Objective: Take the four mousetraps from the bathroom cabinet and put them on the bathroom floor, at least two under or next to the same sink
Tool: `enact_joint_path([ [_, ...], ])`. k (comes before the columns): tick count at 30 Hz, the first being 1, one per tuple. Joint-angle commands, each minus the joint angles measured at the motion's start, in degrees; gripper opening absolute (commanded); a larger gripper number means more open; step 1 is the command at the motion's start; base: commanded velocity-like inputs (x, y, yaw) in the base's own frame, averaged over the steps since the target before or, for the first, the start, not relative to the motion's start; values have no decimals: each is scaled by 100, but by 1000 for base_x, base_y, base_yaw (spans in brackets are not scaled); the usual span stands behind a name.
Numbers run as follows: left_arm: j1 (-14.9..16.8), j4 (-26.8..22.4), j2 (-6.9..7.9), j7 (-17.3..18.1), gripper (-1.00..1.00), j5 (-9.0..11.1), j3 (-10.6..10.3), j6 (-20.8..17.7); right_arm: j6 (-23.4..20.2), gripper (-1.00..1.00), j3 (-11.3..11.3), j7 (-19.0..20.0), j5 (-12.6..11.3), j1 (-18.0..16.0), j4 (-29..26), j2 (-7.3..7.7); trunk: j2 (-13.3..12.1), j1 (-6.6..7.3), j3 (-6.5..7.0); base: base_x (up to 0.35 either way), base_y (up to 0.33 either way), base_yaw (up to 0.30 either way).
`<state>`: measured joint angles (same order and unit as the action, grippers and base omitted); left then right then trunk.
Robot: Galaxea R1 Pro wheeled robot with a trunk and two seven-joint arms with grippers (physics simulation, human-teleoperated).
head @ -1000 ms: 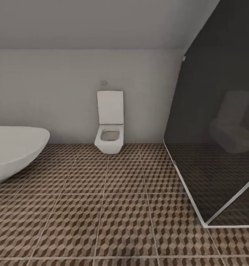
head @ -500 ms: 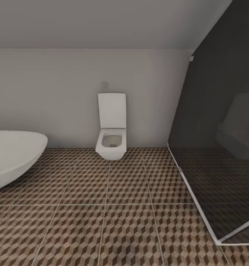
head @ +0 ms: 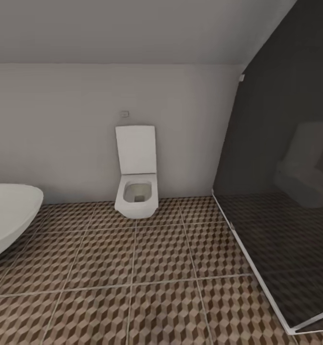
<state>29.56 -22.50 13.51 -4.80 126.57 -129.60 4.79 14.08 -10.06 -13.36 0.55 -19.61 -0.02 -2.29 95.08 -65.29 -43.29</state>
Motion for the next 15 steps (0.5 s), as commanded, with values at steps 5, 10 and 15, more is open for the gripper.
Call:
enact_joint_path([
  [5, 13, -18, 2, -30, -100, 26, -47, 48, 8, -100, -40, -26, -6, -2, 20, 7, 3, -3, -5, 313, 115, -1],
  [10, 12, -18, 2, -30, -100, 26, -47, 48, 8, -100, -40, -26, -3, -1, 20, 1, 3, -3, -5, 312, 121, 0],
  [15, 13, -18, 2, -30, -100, 26, -47, 48, -7, -100, -40, -26, -2, -1, 28, -15, 3, -3, -5, 297, 144, 0],
])
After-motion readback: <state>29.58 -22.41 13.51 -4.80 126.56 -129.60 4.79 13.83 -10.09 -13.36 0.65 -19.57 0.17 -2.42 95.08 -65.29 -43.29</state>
